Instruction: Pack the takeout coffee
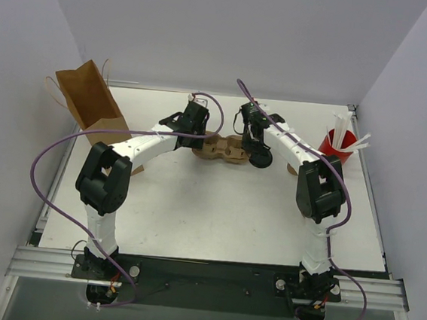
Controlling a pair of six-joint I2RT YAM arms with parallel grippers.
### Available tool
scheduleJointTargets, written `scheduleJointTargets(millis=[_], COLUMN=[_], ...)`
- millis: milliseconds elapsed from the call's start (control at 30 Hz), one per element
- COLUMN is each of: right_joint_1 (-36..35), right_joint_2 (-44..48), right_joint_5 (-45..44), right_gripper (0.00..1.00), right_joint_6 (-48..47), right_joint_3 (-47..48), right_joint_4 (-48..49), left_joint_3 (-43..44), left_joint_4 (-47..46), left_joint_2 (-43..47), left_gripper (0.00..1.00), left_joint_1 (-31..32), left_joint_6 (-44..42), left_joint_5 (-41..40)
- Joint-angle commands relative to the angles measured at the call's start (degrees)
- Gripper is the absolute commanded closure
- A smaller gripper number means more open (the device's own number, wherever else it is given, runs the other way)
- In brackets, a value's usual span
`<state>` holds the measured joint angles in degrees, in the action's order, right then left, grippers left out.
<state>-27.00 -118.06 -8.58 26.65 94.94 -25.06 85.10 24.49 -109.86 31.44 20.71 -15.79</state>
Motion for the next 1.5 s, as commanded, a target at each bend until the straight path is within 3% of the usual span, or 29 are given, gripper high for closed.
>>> scheduleJointTargets(millis=[0, 533, 633, 767, 967, 1467], right_joint_1=[-0.15, -0.33, -0.24, -0.33, -0.24, -0.15], right_joint_2=[2.84, 2.75, 2.66, 2.84, 2.92, 4.33], right_joint_5=[-0.65, 0.23, 0.41, 0.05, 0.14, 0.84], right_gripper=[0.90, 0.76, 0.78, 0.92, 0.99, 1.00], right_joint_6=[-1.17, -0.55, -0.46, -0.46, -0.55, -0.29], right_joint_3=[2.62, 2.45, 2.45, 2.36, 2.53, 2.89], right_joint_4=[-2.36, -2.36, -2.36, -2.45, -2.45, -2.45], left_joint_3=[2.26, 2.44, 2.61, 2.44, 2.53, 2.35], left_joint_4=[-1.11, -1.11, -0.76, -0.76, -0.76, -0.76], left_joint_2=[-0.35, -0.26, -0.26, -0.18, -0.18, -0.18], left_gripper=[0.52, 0.52, 0.52, 0.52, 0.52, 0.52], left_joint_1=[-0.24, -0.24, -0.24, -0.33, -0.33, -0.33], left_joint_6=[-0.32, -0.76, -0.85, -1.11, -1.20, -1.55], left_joint_5=[0.67, 0.94, 0.94, 0.59, 0.50, 0.15])
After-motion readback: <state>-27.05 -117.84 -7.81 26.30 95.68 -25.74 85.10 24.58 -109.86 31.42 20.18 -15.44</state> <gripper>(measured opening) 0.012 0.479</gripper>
